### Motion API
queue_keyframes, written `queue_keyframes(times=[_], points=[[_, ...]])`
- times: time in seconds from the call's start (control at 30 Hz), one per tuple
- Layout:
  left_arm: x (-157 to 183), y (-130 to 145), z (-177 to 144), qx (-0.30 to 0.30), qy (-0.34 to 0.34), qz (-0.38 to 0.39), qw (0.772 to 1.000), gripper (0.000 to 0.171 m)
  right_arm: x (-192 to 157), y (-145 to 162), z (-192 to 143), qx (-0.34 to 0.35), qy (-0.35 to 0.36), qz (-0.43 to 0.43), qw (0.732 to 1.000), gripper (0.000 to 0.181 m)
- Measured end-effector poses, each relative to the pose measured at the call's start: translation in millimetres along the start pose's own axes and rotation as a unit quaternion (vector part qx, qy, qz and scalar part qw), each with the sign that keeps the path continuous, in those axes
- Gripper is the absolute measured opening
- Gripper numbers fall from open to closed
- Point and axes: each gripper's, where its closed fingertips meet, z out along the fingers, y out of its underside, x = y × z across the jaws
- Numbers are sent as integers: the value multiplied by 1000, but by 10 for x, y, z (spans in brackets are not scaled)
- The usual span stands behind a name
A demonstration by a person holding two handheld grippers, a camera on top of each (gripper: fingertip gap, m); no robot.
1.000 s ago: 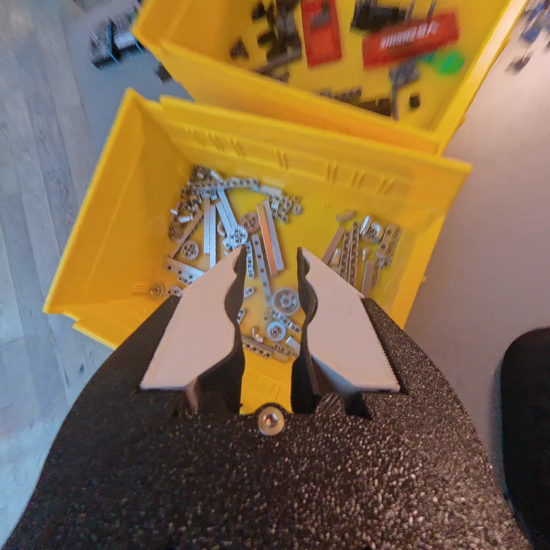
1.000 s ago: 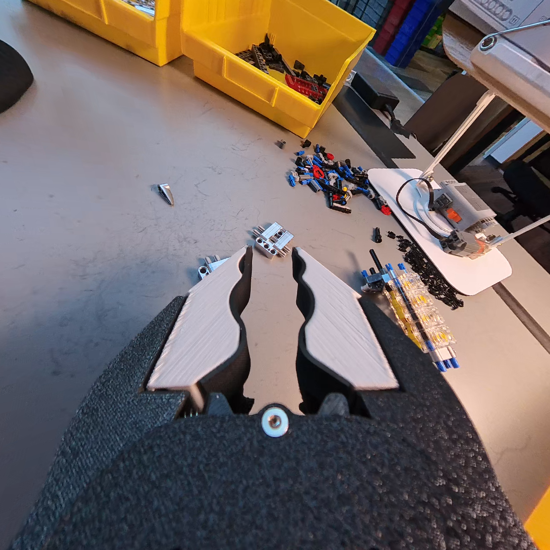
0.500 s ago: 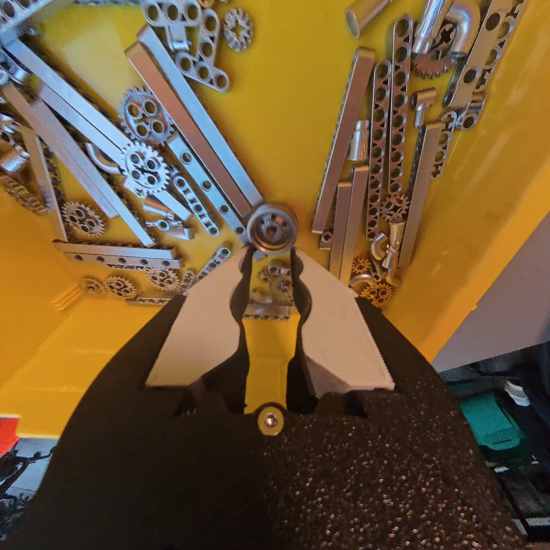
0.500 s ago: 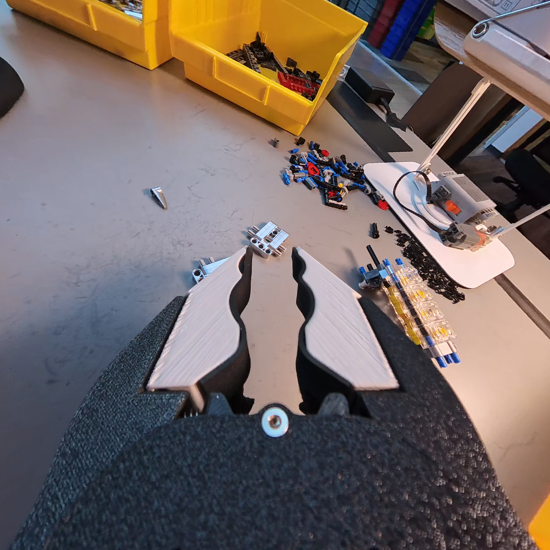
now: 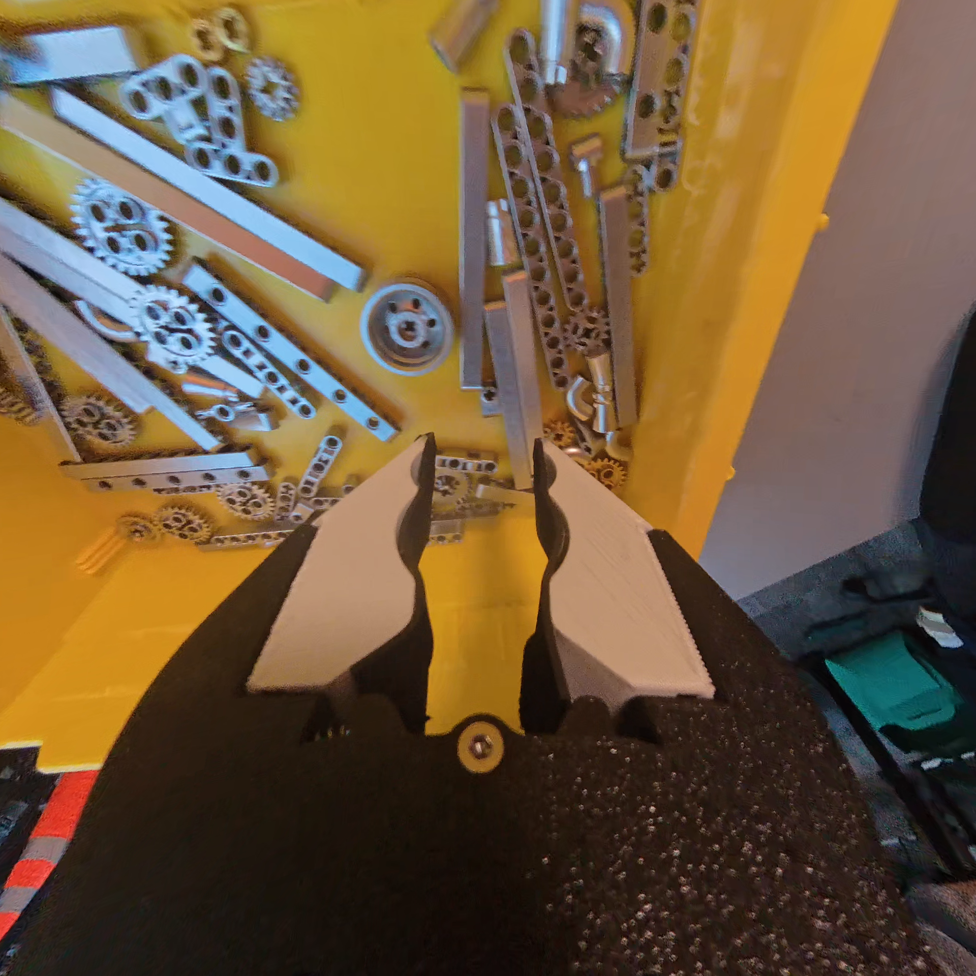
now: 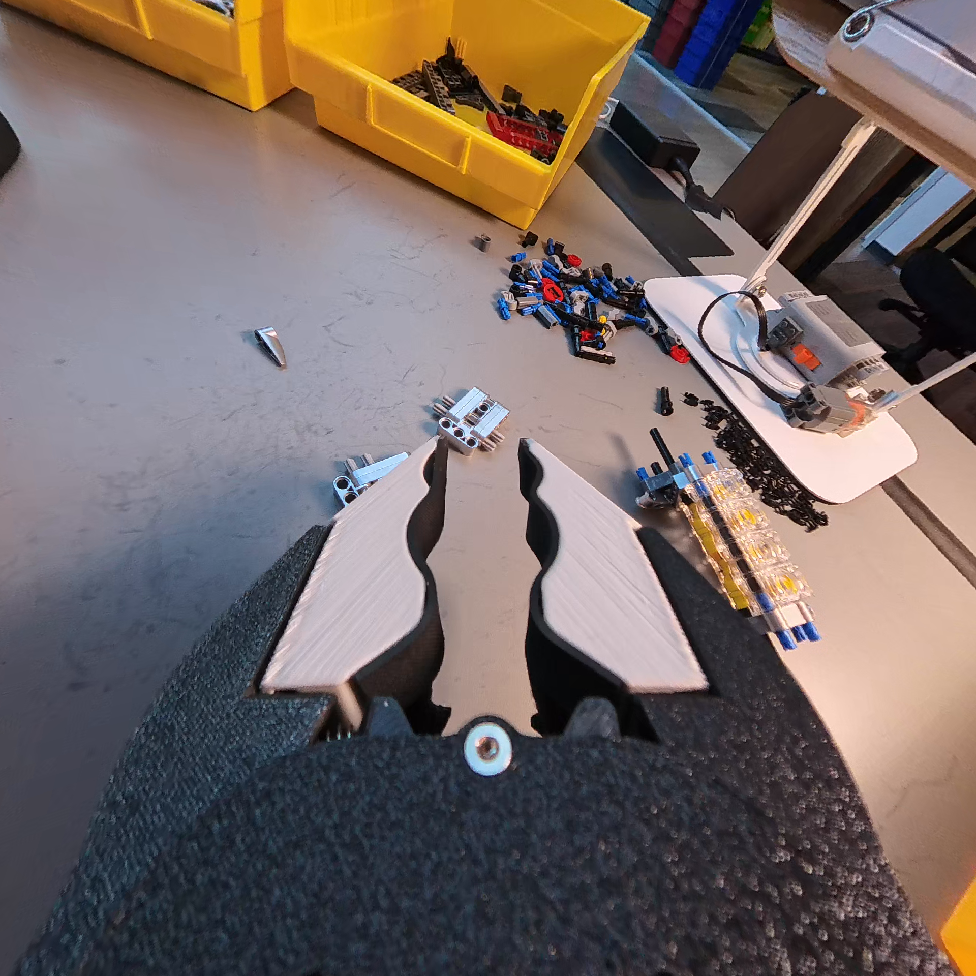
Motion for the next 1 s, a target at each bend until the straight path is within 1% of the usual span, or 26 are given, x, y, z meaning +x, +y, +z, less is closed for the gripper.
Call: queue_keyframes(times=[0.1,0.23,0.3,0.43,0.47,0.5,0.63,0.7,0.8,0.9,1.0], points=[[186,36,78,-14,14,21,1000,37,-14,-7,-7,1,-4,-3,1000,26],[211,95,239,-48,-6,51,998,37,18,-30,-8,7,-5,6,1000,27],[127,96,274,-57,-32,68,996,24,22,-46,-7,10,-8,9,1000,27],[-144,35,239,-39,-72,53,995,23,45,-68,-17,18,-12,21,1000,27],[-244,33,214,-34,-90,46,994,19,57,-73,-23,20,-12,25,999,27],[-323,32,181,-27,-103,39,994,18,70,-80,-29,23,-12,30,999,27],[-405,-28,7,22,-110,21,993,23,123,-94,-49,30,-14,52,998,27],[-274,-140,-83,63,-88,27,994,23,150,-95,-53,32,-15,63,997,27],[73,-383,-149,131,-18,36,991,21,175,-93,-55,31,-16,72,997,27],[263,-520,-92,150,3,60,987,27,154,-116,-55,31,-22,76,996,27],[317,-640,4,156,2,74,985,35,105,-189,-33,34,-32,77,996,27]])
